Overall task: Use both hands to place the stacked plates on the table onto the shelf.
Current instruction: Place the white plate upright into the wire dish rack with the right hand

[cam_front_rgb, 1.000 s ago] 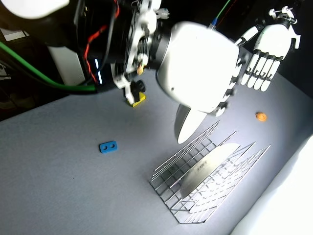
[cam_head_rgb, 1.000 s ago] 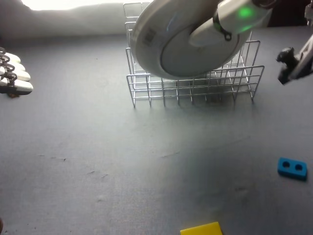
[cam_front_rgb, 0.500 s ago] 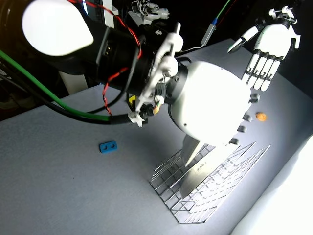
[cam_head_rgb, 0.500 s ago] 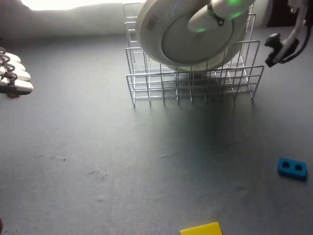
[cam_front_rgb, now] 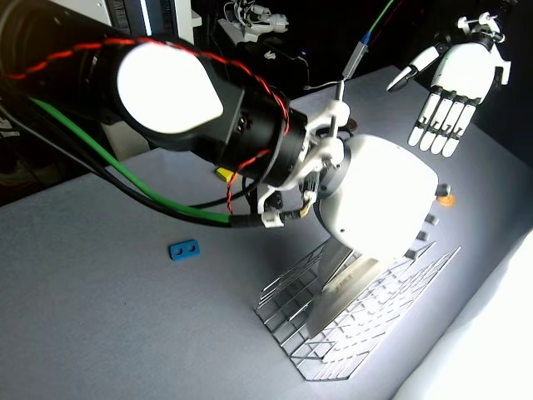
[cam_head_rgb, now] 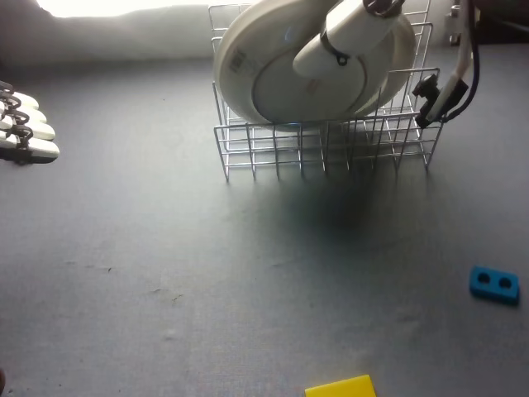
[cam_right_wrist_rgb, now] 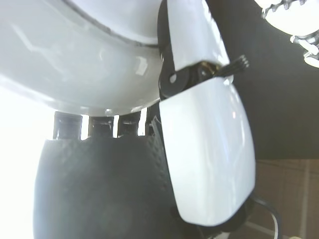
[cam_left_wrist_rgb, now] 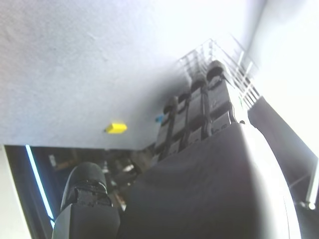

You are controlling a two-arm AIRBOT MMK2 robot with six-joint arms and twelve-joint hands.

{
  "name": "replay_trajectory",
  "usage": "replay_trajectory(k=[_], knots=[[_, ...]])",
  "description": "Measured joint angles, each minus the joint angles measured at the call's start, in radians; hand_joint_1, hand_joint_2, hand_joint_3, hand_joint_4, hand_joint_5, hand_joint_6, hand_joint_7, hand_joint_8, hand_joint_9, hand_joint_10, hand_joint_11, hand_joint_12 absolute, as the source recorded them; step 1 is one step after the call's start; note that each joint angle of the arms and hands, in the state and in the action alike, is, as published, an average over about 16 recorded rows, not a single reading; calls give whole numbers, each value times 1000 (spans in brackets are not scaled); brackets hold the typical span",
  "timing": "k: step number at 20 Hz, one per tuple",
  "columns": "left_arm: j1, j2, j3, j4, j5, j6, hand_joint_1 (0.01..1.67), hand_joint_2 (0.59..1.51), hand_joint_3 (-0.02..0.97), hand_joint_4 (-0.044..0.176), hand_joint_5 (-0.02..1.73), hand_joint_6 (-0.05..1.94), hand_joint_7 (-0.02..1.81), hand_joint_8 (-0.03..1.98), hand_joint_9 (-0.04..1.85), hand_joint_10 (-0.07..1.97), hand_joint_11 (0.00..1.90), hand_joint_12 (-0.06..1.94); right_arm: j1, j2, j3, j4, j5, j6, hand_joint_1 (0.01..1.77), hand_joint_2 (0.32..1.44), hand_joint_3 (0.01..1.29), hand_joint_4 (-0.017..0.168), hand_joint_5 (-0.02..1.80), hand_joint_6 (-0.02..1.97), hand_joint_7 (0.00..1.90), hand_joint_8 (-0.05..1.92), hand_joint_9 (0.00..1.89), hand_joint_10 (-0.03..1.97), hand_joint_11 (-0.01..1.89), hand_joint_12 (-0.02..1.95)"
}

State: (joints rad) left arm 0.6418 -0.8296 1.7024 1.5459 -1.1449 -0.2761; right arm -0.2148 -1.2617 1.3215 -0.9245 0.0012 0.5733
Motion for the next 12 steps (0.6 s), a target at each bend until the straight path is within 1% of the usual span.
replay_trajectory(k=[6,12], knots=[[0,-1,0,5,0,0,15,1112,14,3,19,18,19,-5,16,18,16,7,-33,-27,31,8,4,0,1389,981,15,-7,899,961,1054,728,1066,974,961,974],[0,-2,0,6,0,0,14,1113,14,2,18,18,19,-5,15,18,16,7,-55,-35,41,10,7,1,1388,980,16,-7,901,947,1050,719,1053,967,960,977]])
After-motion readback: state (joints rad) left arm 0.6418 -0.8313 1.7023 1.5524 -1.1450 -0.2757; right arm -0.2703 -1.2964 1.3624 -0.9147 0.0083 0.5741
